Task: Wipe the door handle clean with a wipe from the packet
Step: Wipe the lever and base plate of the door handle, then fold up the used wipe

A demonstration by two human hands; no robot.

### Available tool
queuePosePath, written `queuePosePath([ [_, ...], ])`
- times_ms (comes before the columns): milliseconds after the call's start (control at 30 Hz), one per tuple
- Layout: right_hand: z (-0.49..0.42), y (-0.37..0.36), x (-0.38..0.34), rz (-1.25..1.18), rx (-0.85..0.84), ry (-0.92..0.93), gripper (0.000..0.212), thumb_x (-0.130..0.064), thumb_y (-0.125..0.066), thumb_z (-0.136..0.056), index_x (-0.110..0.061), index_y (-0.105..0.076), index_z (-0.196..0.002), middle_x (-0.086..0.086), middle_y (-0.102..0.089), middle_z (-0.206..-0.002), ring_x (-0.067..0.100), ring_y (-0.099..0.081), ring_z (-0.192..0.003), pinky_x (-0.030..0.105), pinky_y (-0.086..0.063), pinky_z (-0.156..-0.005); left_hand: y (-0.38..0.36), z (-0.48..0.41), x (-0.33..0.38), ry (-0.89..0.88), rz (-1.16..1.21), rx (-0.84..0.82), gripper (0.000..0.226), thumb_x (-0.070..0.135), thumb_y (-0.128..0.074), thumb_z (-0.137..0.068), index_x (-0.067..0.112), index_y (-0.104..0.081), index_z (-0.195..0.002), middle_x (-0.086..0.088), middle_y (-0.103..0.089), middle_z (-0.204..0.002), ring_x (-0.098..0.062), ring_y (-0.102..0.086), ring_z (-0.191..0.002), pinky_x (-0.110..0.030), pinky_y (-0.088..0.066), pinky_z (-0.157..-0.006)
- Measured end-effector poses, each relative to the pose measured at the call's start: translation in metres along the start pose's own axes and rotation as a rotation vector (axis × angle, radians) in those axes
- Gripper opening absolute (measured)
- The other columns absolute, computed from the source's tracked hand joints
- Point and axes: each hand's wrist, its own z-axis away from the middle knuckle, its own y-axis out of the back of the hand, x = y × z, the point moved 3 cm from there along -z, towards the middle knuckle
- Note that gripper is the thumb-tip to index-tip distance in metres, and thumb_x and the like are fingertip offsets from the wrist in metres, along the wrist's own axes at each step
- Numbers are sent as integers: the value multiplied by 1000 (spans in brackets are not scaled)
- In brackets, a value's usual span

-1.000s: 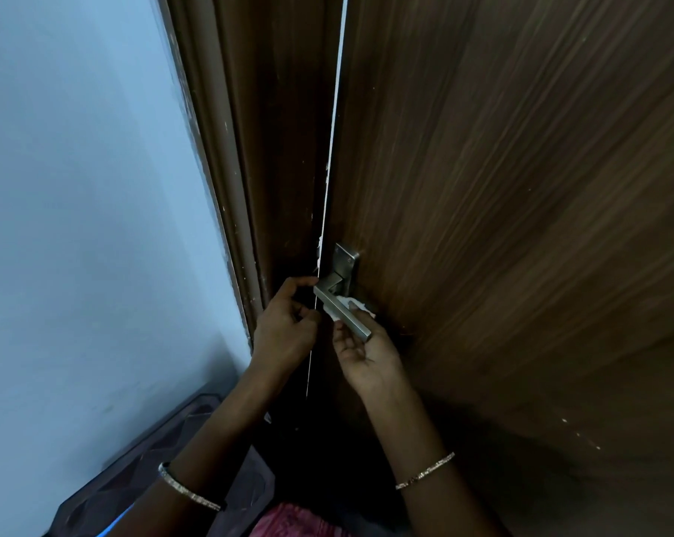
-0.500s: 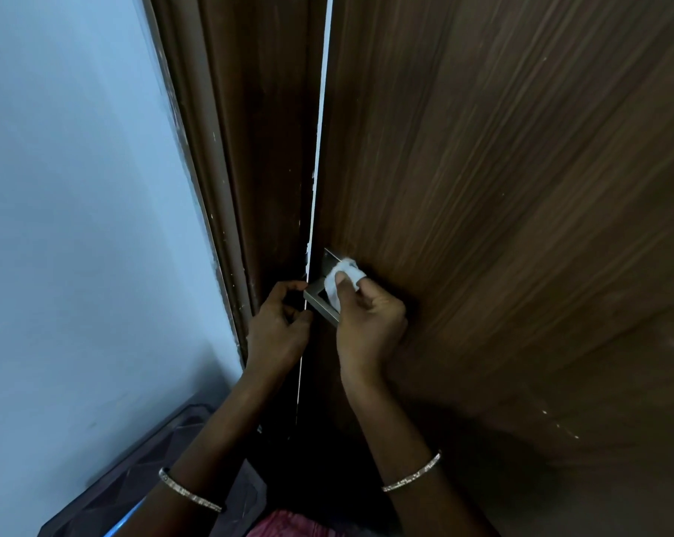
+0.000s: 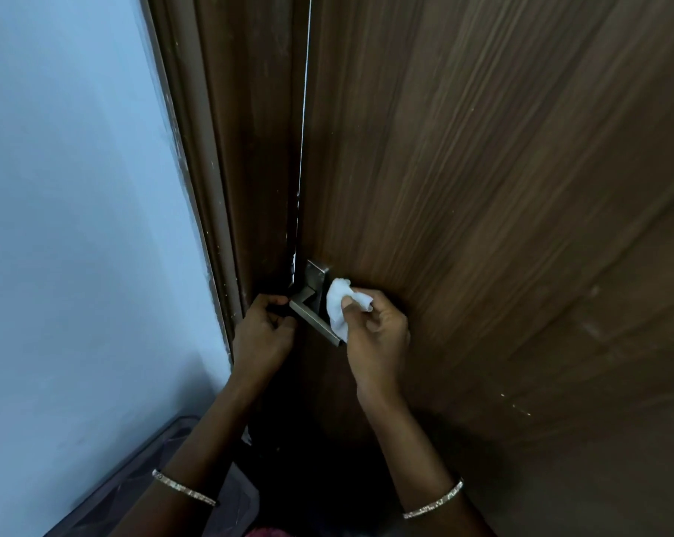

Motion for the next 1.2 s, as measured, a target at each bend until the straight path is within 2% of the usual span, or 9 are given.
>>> queuePosePath([
  [133, 11, 12, -3, -21, -26, -81, 14, -18, -66, -91, -23, -73, -102, -9, -77, -95, 0, -70, -94, 30, -59, -86, 5, 16, 12, -99, -19, 54, 23, 14, -60, -91, 23, -62, -112, 4, -70, -78, -16, -68, -66, -35, -56, -60],
  [300, 37, 22, -18, -87, -52, -136, 8, -21, -65, -92, -25, -71, -95, 6, -76, -88, 27, -73, -88, 55, -59, -81, 5, 41, 33, -24, 383, -384, 22, 18, -55, -100, 19, -69, -117, -6, -76, -105, -23, -74, -96, -38, -62, -80],
  [400, 61, 29, -30, -124, -15, -136, 9, -19, -68, -90, -27, -71, -93, 13, -75, -84, 36, -73, -86, 59, -58, -78, 14, 64, 41, 62, 561, -576, 25, 28, -56, -100, 17, -71, -116, -8, -76, -110, -24, -73, -103, -35, -60, -80],
  [500, 92, 33, -35, -163, 31, -164, 11, -14, -71, -89, -23, -71, -95, 17, -75, -86, 39, -73, -88, 60, -58, -80, 29, 85, 37, 85, 597, -638, 27, 34, -58, -98, 18, -73, -114, -8, -77, -109, -24, -74, -101, -28, -59, -74],
  [567, 114, 34, -36, -175, 51, -172, 11, -11, -72, -88, -20, -72, -95, 14, -77, -86, 35, -74, -87, 58, -59, -80, 38, 99, 30, 56, 582, -670, 26, 35, -62, -96, 19, -73, -113, -6, -76, -110, -23, -74, -101, -30, -59, -77],
  [733, 175, 34, -33, -151, 71, -227, 23, -8, -75, -85, -28, -75, -97, 0, -78, -90, 16, -76, -83, 36, -63, -70, 62, 134, -7, 130, 548, -614, 19, 23, -72, -89, 17, -76, -107, -7, -77, -105, -21, -75, -97, -31, -60, -76],
  [900, 228, 25, -32, -251, -123, -297, 38, 3, -73, -83, -22, -73, -111, 2, -79, -95, 10, -75, -82, 18, -56, -66, 100, 169, -43, 239, 566, -498, 24, 11, -76, -84, 16, -74, -107, -3, -79, -96, -18, -77, -89, -23, -60, -66],
  [1067, 278, 1, -36, -231, -356, -327, 49, 16, -72, -76, -14, -72, -115, 8, -78, -105, 22, -74, -99, 31, -61, -82, 151, 202, -74, 249, 579, -394, 25, 6, -75, -85, 12, -71, -109, -11, -79, -97, -25, -77, -89, -30, -61, -70],
  [1200, 320, -22, -34, -170, -398, -364, 27, 1, -78, -80, -9, -77, -105, 13, -79, -97, 30, -76, -93, 41, -61, -84, 196, 238, -101, 282, 620, -348, 20, 2, -66, -91, 4, -70, -110, -16, -77, -98, -21, -76, -79, -27, -60, -67],
])
